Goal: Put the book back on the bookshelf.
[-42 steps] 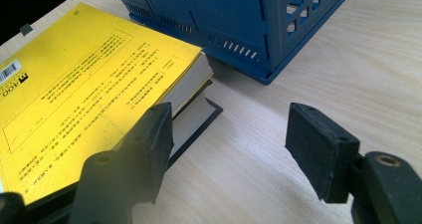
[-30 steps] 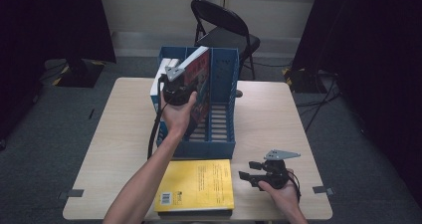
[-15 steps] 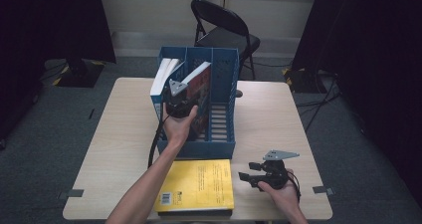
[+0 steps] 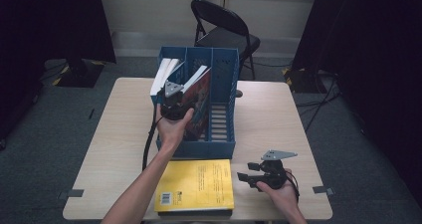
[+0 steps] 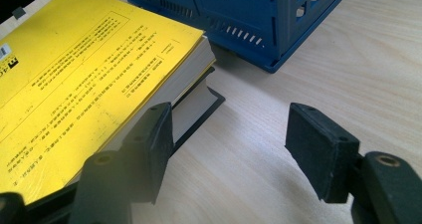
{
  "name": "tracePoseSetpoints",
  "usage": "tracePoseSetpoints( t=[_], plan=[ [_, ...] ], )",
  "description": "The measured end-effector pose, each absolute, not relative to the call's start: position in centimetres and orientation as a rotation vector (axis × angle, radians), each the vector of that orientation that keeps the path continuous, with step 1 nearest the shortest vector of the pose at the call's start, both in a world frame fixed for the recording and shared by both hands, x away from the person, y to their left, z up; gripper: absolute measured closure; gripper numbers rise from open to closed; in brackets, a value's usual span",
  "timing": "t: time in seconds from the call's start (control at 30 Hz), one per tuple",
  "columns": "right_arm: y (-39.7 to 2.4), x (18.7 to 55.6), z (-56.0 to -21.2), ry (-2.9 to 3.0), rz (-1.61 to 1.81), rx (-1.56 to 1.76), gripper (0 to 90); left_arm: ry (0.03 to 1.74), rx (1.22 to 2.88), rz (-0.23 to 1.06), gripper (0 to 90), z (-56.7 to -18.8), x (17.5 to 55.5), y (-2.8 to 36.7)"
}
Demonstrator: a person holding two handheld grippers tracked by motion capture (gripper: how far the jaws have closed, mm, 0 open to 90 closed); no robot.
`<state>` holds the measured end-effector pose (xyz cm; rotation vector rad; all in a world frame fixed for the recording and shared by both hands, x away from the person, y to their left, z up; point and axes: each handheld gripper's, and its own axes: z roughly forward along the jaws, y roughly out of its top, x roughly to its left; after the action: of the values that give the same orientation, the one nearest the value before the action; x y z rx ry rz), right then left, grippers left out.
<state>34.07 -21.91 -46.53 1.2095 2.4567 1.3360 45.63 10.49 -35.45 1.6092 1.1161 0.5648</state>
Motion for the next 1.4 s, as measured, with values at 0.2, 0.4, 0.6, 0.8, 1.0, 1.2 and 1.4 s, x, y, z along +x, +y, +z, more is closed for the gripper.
tracePoseSetpoints(
  t=[0.2,0.4,0.6,0.8,1.0,1.2,1.4],
  plan=[
    [-21.8,34.1,-46.6,2.46,1.332,1.207,35.0,1.084,1.64,0.569,67.3,-35.4,45.1,10.7],
    [-21.7,34.0,-46.6,2.464,1.323,1.206,34.9,1.047,1.679,0.541,62.0,-35.0,44.4,10.9],
    [-21.6,33.9,-46.6,2.474,1.325,1.188,34.7,1.027,1.712,0.554,57.0,-34.9,43.9,11.3],
    [-21.5,34.0,-46.6,2.476,1.324,1.184,34.6,1.033,1.712,0.508,55.4,-34.5,43.9,11.5],
    [-21.4,34.0,-46.5,2.475,1.324,1.184,34.6,1.045,1.733,0.497,52.3,-33.7,43.8,11.9],
    [-21.5,34.0,-46.6,2.475,1.323,1.184,34.7,1.058,1.783,0.489,51.7,-32.5,44.1,12.4],
    [-21.4,34.0,-46.6,2.478,1.316,1.185,34.8,1.064,1.854,0.46,54.5,-31.6,44.6,12.3]
  ],
)
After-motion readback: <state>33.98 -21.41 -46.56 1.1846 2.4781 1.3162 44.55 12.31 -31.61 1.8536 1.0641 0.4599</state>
